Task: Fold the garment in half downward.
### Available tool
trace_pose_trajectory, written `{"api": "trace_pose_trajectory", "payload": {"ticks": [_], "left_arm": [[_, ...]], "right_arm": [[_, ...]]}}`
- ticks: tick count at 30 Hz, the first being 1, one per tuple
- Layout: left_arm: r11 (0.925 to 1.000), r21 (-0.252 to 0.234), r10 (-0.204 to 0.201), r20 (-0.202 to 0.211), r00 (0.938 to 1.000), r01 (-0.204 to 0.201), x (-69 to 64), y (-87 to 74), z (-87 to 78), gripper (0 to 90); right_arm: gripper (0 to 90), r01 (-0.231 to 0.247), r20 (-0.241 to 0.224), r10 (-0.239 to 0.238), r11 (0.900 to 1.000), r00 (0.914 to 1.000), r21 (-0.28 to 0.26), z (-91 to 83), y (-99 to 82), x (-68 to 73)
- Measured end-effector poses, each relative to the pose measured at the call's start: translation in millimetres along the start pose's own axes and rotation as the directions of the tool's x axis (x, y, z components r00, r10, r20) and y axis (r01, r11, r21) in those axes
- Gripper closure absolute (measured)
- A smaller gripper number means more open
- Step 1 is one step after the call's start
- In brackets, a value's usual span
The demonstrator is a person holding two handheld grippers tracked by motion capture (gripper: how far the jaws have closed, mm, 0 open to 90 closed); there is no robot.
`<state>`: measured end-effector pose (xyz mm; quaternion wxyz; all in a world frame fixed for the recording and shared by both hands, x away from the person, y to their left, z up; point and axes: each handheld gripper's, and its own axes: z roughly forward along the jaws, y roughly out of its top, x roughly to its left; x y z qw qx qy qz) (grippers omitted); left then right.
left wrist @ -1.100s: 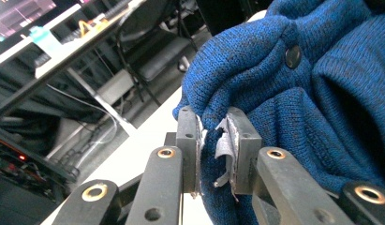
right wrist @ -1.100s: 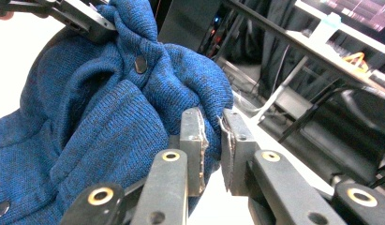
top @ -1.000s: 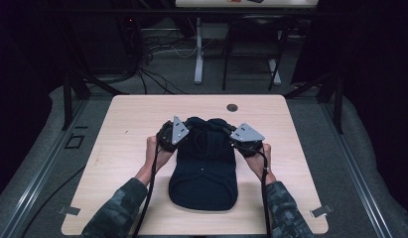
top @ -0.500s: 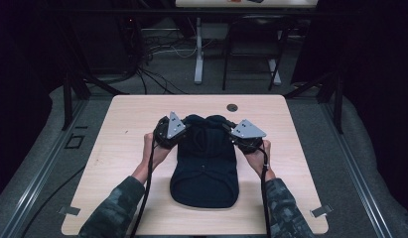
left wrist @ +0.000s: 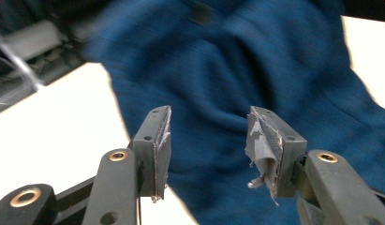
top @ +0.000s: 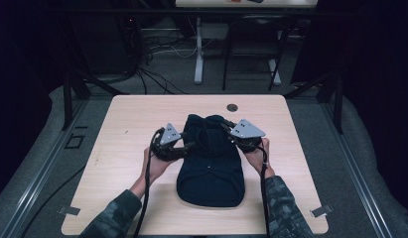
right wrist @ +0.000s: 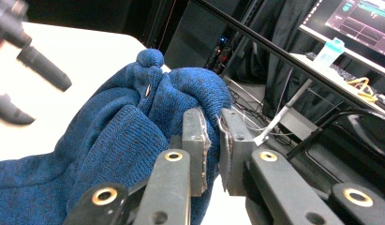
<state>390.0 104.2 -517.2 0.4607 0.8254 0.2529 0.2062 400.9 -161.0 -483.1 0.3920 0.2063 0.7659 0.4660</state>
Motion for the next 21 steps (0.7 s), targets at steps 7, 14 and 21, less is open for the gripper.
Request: {"api": "trace_pose_trajectory", "payload": {"ticks": [7,14,21], "left_arm": [[0.9895,0.144,-0.007,0.045,0.9989,0.001,-33.7,-25.0,35.3,74.1],[0.9791,0.2,-0.031,-0.034,0.9989,0.038,-40.0,-41.8,50.8,89.2],[0.9779,0.203,-0.03,-0.103,0.9942,0.051,-46.6,-43.3,51.3,90.0]], "right_arm": [[82.3,0.005,-0.011,-0.005,1.0,0.9999,-0.008,-2.7,3.4,2.2],[82.2,0.007,-0.028,-0.008,0.9995,0.9996,-0.03,-11.3,3.0,-0.7],[82.0,-0.022,-0.071,0.019,0.999,0.9973,-0.039,-26.0,-3.6,-0.3]]}}
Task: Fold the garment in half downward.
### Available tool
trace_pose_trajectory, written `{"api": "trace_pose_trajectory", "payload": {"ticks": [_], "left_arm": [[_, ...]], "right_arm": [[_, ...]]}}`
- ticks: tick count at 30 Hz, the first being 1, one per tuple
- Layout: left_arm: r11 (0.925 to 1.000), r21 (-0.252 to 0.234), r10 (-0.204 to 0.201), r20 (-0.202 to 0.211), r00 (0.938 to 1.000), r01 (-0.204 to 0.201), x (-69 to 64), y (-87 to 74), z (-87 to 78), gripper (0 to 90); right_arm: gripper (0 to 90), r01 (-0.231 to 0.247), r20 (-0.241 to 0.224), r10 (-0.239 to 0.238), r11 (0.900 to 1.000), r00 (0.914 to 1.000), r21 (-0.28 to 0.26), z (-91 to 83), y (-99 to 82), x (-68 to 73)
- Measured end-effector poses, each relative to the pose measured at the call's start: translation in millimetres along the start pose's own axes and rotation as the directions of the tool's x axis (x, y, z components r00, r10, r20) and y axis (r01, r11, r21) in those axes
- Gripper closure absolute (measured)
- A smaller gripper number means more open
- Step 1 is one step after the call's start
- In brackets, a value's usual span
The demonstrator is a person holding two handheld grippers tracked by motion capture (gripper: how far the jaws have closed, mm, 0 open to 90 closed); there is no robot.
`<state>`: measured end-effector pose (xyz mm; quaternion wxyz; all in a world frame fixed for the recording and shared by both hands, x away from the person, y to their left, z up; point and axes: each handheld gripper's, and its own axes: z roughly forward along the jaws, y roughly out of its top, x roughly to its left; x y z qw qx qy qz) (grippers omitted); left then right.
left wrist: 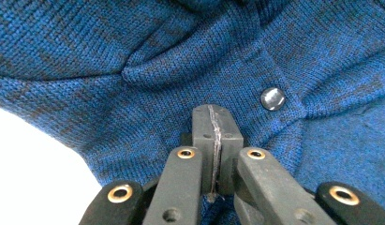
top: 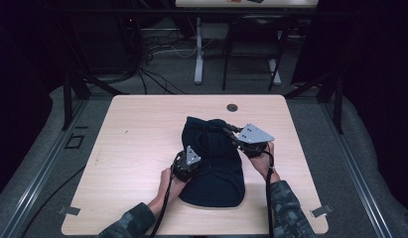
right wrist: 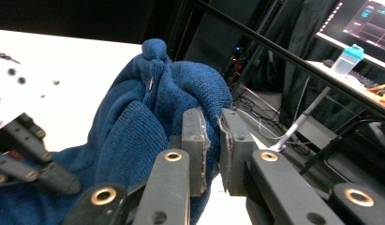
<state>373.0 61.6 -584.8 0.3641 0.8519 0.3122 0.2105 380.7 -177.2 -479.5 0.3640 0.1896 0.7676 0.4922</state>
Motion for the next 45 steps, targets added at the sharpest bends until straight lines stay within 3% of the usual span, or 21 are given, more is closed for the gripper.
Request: {"api": "trace_pose_trajectory", "payload": {"ticks": [15,17,19,24,31,34,36,39,41,44,45], "left_arm": [[0.996,-0.032,-0.083,0.028,0.9962,0.084,6.0,-4.3,-0.2,88.8],[0.9964,-0.031,-0.077,0.055,0.9955,0.079,9.6,-4.4,-1.9,81.6],[0.9966,-0.033,-0.071,0.121,0.9901,0.076,16.7,-5.5,-5.9,72.6],[0.9982,-0.041,-0.04,0.108,0.9934,0.045,26.9,-5.9,-28.4,59.1],[0.9928,-0.116,-0.026,0.042,0.9988,0.031,46.3,12.5,-57.5,42.2],[0.9906,-0.137,0.002,0.044,0.999,0.004,53.0,24.7,-64.5,35.3],[0.9888,-0.148,0.032,0.081,0.9962,-0.02,56.9,31.8,-64.5,30.6],[0.9867,-0.148,0.086,0.119,0.9892,-0.067,60.9,39.6,-60.0,30.0],[0.9842,-0.15,0.114,0.13,0.9849,-0.094,60.7,43.1,-56.8,34.8],[0.9826,-0.139,0.142,0.137,0.9804,-0.123,56.1,45.3,-54.1,59.7],[0.9798,-0.138,0.162,0.122,0.9793,-0.145,54.0,45.0,-54.5,66.5]], "right_arm": [[81.6,-0.011,-0.05,0.015,0.9971,0.9986,0.075,-34.0,-16.3,9.3],[81.6,-0.018,-0.054,0.022,0.9966,0.9983,0.081,-34.7,-19.3,11.7],[81.6,-0.016,-0.064,0.021,0.9957,0.9977,0.091,-35.0,-21.1,13.1],[81.6,-0.015,-0.063,0.021,0.9953,0.9978,0.095,-39.5,-22.1,13.8],[81.6,-0.006,-0.08,0.014,0.9947,0.9967,0.103,-40.5,-23.9,20.1],[81.5,0.001,-0.096,0.01,0.9932,0.9953,0.116,-40.5,-24.6,22.8],[81.5,0.002,-0.102,0.01,0.9928,0.9947,0.12,-41.0,-24.6,23.9],[81.4,0.005,-0.102,0.007,0.9925,0.9948,0.122,-42.5,-24.8,24.6],[81.3,-0.001,-0.106,0.013,0.9928,0.9943,0.12,-43.4,-25.2,25.4],[81.1,0.0,-0.101,0.012,0.9931,0.9948,0.117,-44.8,-26.1,26.8],[81.1,0.002,-0.101,0.009,0.9935,0.9948,0.114,-45.6,-26.5,27.7]]}}
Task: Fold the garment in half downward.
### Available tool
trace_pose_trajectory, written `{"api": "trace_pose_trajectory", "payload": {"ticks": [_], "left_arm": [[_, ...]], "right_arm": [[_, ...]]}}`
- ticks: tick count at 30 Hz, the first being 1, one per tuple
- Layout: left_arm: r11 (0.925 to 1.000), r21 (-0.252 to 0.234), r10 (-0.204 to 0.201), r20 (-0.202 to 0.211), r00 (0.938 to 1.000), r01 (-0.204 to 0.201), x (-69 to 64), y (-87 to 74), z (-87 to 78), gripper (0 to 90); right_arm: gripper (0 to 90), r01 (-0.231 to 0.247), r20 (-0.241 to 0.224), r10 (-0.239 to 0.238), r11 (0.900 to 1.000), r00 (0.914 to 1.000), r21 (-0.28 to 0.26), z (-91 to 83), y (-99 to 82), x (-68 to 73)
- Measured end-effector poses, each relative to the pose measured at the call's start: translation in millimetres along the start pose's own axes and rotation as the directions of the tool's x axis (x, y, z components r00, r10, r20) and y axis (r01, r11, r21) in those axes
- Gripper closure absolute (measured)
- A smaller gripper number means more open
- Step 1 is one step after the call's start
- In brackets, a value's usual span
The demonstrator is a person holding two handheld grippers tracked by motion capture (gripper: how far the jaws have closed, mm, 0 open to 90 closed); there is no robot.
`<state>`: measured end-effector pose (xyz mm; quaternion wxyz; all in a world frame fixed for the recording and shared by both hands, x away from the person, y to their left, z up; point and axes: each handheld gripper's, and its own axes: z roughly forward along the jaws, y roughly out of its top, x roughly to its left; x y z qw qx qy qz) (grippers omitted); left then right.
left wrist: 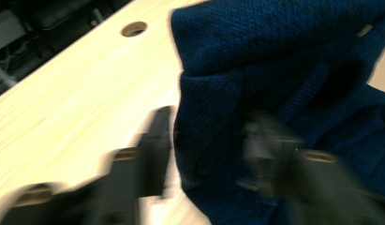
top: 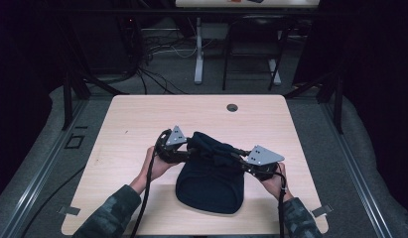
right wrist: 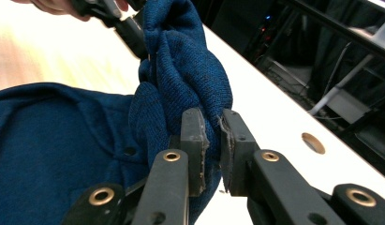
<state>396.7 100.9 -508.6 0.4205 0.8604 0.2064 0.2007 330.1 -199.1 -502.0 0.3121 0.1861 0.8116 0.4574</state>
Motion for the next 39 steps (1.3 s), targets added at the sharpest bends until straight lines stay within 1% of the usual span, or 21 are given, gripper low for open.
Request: {"api": "trace_pose_trajectory", "payload": {"ticks": [1,2,5,9,12,15,16,17,19,21,23,24,26,27,28,29,30,33,34,36,39], "left_arm": [[0.9999,0.001,0.017,-0.001,0.9999,-0.017,-2.1,-0.3,0.1,72.5],[0.9996,-0.005,0.026,0.002,0.9997,-0.026,-4.1,-1.1,-0.2,75.6],[0.9988,-0.007,0.048,-0.001,0.9988,-0.048,-9.3,-3.8,-1.9,80.4],[0.9973,0.002,0.073,-0.017,0.9972,-0.073,-17.0,-8.6,-4.9,81.6],[0.9972,0.006,0.074,-0.007,0.9972,-0.074,-21.3,-15.3,-7.9,81.5],[0.9965,0.022,0.08,0.003,0.9968,-0.081,-26.0,-22.8,-9.3,81.5],[0.9958,0.033,0.085,0.006,0.9964,-0.085,-27.4,-25.0,-9.3,81.5],[0.9955,0.034,0.088,0.01,0.9961,-0.089,-28.6,-27.2,-9.6,81.5],[0.9953,0.04,0.088,0.011,0.9961,-0.088,-30.6,-30.7,-10.5,81.7],[0.9949,0.047,0.09,0.001,0.996,-0.09,-33.5,-33.4,-10.9,82.1],[0.995,0.053,0.085,-0.009,0.9963,-0.084,-36.1,-36.1,-10.8,82.3],[0.995,0.058,0.082,-0.013,0.9965,-0.081,-37.4,-37.4,-10.7,82.3],[0.9948,0.064,0.081,-0.025,0.9964,-0.08,-39.3,-40.3,-10.9,82.4],[0.9947,0.069,0.079,-0.027,0.9965,-0.076,-40.0,-41.7,-10.5,82.3],[0.9945,0.072,0.078,-0.036,0.9963,-0.075,-40.2,-43.0,-10.4,82.3],[0.9944,0.075,0.077,-0.042,0.9961,-0.074,-39.6,-44.3,-10.3,82.3],[0.9951,0.074,0.069,-0.05,0.9963,-0.066,-38.5,-45.4,-10.2,82.3],[0.9956,0.073,0.065,-0.066,0.9957,-0.06,-36.6,-46.4,-10.8,82.3],[0.9962,0.069,0.058,-0.066,0.9961,-0.054,-36.4,-46.8,-11.1,82.3],[0.9957,0.073,0.061,-0.066,0.9959,-0.056,-37.2,-48.0,-11.7,82.2],[0.9954,0.079,0.058,-0.057,0.9967,-0.054,-40.4,-50.6,-11.4,81.7]], "right_arm": [[81.1,-0.006,-0.009,0.006,1.0,0.9999,0.008,-0.4,-0.3,0.3],[81.1,-0.006,-0.007,0.006,0.9999,1.0,0.011,-1.1,-1.0,1.2],[81.0,-0.002,-0.011,0.003,0.9998,0.9999,0.02,-3.0,-3.7,3.7],[80.6,0.002,-0.017,-0.001,0.9997,0.9999,0.023,-4.5,-7.1,9.3],[80.2,0.009,-0.033,-0.008,0.9993,0.9994,0.037,-4.8,-9.0,16.9],[79.9,0.016,-0.049,-0.013,0.998,0.9987,0.061,-4.3,-11.7,23.4],[79.7,0.011,-0.058,-0.007,0.9978,0.9983,0.065,-3.3,-13.0,25.3],[79.7,0.016,-0.057,-0.013,0.9975,0.9983,0.069,-3.0,-14.2,27.6],[79.6,0.018,-0.066,-0.012,0.996,0.9978,0.087,-2.0,-16.1,31.4],[79.6,0.027,-0.073,-0.02,0.9948,0.9972,0.099,-0.5,-17.6,33.8],[79.7,0.043,-0.069,-0.035,0.993,0.997,0.11,2.0,-18.6,34.2],[79.8,0.041,-0.071,-0.033,0.992,0.9969,0.119,4.1,-18.9,33.5],[79.8,0.054,-0.06,-0.047,0.9911,0.9971,0.121,8.1,-19.7,32.1],[79.8,0.053,-0.069,-0.045,0.9902,0.9966,0.129,11.0,-19.8,30.6],[79.9,0.056,-0.066,-0.048,0.9902,0.9967,0.128,13.7,-20.0,29.9],[79.9,0.066,-0.059,-0.06,0.9909,0.9964,0.117,15.8,-20.2,29.3],[79.8,0.068,-0.066,-0.061,0.991,0.9959,0.116,18.6,-20.1,27.9],[79.7,0.069,-0.062,-0.062,0.9902,0.9962,0.122,28.8,-19.7,22.8],[79.6,0.066,-0.059,-0.059,0.9903,0.9965,0.122,30.8,-19.5,22.1],[79.3,0.065,-0.061,-0.057,0.9899,0.9965,0.126,32.4,-18.2,21.9],[78.3,0.058,-0.074,-0.048,0.9895,0.9961,0.133,28.4,-17.1,24.1]]}}
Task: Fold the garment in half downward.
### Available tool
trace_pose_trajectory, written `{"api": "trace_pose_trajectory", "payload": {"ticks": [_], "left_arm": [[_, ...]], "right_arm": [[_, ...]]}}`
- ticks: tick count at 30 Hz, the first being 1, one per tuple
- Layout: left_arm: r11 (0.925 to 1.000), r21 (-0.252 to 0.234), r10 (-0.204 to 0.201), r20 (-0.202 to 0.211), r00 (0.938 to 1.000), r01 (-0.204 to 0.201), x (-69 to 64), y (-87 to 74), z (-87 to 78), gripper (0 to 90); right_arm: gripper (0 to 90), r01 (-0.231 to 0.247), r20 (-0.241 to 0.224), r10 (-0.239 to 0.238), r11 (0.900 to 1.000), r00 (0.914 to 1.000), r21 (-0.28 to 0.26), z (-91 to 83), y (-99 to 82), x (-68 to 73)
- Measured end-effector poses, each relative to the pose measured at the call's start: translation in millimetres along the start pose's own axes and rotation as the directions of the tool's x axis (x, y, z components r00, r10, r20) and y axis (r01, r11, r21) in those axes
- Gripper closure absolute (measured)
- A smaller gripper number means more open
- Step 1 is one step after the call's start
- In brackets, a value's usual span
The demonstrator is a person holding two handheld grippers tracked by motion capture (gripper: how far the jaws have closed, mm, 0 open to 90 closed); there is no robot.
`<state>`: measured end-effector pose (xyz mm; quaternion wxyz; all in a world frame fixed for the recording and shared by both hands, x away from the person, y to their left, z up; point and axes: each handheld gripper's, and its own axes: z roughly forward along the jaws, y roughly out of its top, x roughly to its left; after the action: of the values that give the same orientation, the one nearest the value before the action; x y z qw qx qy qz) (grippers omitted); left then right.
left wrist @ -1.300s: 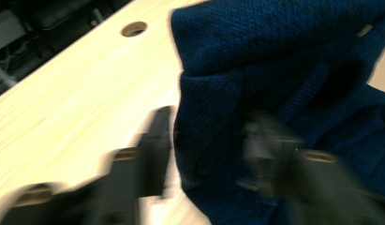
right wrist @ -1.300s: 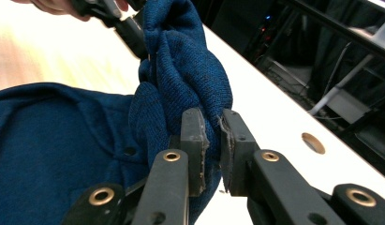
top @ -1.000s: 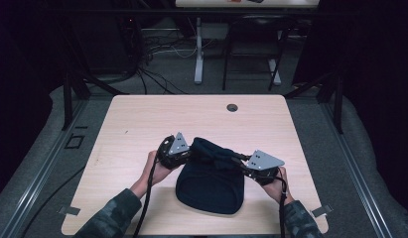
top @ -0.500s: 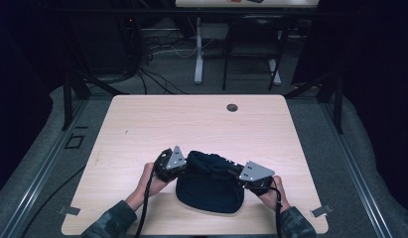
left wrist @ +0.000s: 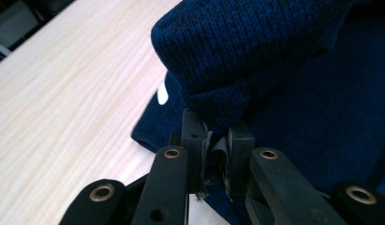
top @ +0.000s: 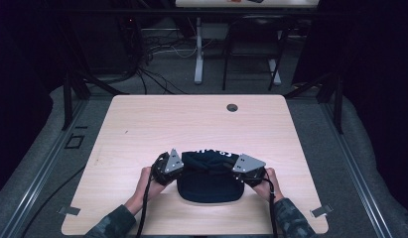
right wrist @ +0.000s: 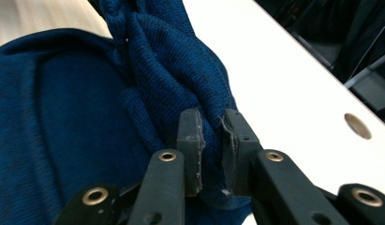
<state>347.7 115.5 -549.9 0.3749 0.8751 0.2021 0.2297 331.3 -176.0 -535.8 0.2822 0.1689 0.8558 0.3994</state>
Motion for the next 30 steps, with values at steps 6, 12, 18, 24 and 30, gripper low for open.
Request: {"api": "trace_pose_trajectory", "payload": {"ticks": [6,12,18,24,30], "left_arm": [[0.9993,0.035,0.013,0.025,0.9996,-0.014,-6.8,0.0,2.7,80.7],[0.9992,0.04,0.002,0.057,0.9984,-0.005,-9.1,-0.2,3.6,77.2],[0.9978,0.067,-0.013,0.1,0.9949,0.007,-10.3,-2.6,0.4,65.2],[0.9967,0.068,-0.054,0.123,0.9909,0.046,-7.1,-6.4,-17.1,49.8],[0.9957,0.011,-0.092,0.177,0.9799,0.092,-1.5,0.9,-40.3,43.1]], "right_arm": [[75.2,-0.021,-0.038,0.023,0.9992,0.999,0.033,-9.9,-1.6,6.0],[73.1,-0.08,-0.08,0.083,0.9962,0.9934,0.035,-18.0,-8.7,6.2],[68.7,-0.091,-0.101,0.097,0.9938,0.9902,0.064,-25.4,-13.1,10.1],[63.9,-0.106,-0.088,0.113,0.9915,0.9897,0.076,-39.7,-17.2,11.6],[57.4,-0.143,-0.057,0.146,0.9883,0.9877,0.053,-47.8,-12.4,5.8]]}}
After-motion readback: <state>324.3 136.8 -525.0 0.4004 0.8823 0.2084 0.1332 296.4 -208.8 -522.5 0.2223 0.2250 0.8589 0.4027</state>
